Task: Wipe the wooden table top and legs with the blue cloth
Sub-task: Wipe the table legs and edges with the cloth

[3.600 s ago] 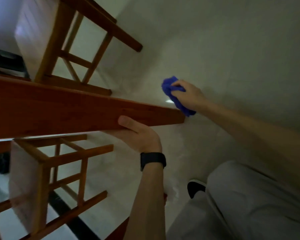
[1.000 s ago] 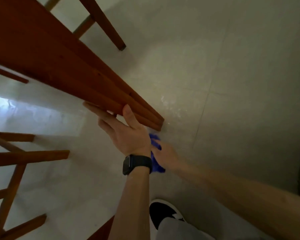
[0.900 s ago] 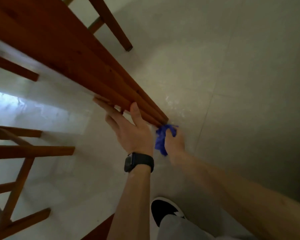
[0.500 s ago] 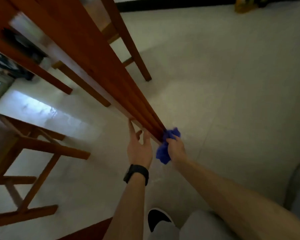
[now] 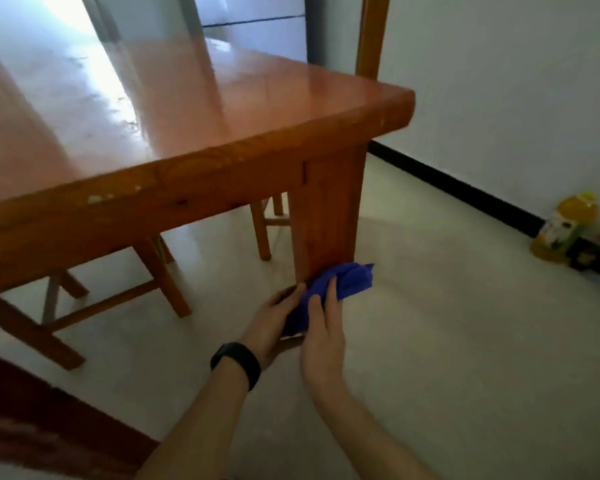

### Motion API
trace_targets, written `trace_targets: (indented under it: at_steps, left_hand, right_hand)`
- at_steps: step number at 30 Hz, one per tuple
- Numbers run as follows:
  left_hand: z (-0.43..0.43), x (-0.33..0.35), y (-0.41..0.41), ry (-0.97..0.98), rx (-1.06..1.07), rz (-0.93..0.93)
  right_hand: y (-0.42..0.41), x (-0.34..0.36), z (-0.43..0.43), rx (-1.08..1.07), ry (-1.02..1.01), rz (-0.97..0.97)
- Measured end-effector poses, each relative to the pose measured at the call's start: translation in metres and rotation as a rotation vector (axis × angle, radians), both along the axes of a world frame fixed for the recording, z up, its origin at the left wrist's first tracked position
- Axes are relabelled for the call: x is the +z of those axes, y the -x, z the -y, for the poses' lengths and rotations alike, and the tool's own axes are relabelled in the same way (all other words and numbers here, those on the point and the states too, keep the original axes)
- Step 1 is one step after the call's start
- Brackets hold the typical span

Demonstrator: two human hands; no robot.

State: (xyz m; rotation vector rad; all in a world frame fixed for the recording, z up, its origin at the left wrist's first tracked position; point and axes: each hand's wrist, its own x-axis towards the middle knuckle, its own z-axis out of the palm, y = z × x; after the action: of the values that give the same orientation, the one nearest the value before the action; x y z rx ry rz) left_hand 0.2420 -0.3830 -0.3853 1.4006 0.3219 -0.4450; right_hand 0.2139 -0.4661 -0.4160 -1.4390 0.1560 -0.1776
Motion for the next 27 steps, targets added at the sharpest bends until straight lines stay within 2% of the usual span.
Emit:
trace_targets:
  at_steps: [3,5,6,8,10,16,18,22,25,27]
  left_hand:
    - [-0.004,0.024,0.012,0.067,-0.065,0.060]
    - [-0.005,0.029,0.018,-0.008,0.000,0.078]
    - [-0.007,0.027,0.018,-0.029,0.063,0.082]
    - [-0.011,0.022,0.018,-0.023,0.203,0.080]
    - [-0.018,0.016,0.013,-0.035,0.360,0.098]
    - [-0.042,0.035,-0.005,-0.356,0.734,0.515]
    - [-0.034,0.049,-0.018,-0.409,0.728,0.601]
    - [0.006,0.063,-0.038,-0.361,0.578,0.818]
    - [0.050,0.020,-0.026,-0.549,0.509,0.941]
    - [0.060,-0.042,-0.010,-0.622,0.398,0.812]
  right_hand:
    - [0.005,-0.004,0.019,0.052,0.403,0.196]
    - [0.007,-0.006,0.025,0.142,0.646,0.369]
    - [0.007,-0.003,0.024,0.217,0.673,0.428]
    - [0.008,0.005,0.018,0.324,0.618,0.440]
    - [0.005,0.007,0.015,0.314,0.554,0.366]
    - [-0.009,0.032,0.032,-0.056,0.459,0.214]
    - [-0.020,0.049,0.040,-0.090,0.392,0.174]
    - [-0.038,0.084,0.044,0.029,0.311,0.297]
    - [-0.049,0.086,0.039,0.095,0.309,0.339]
    - [-0.050,0.079,0.037,0.090,0.311,0.345]
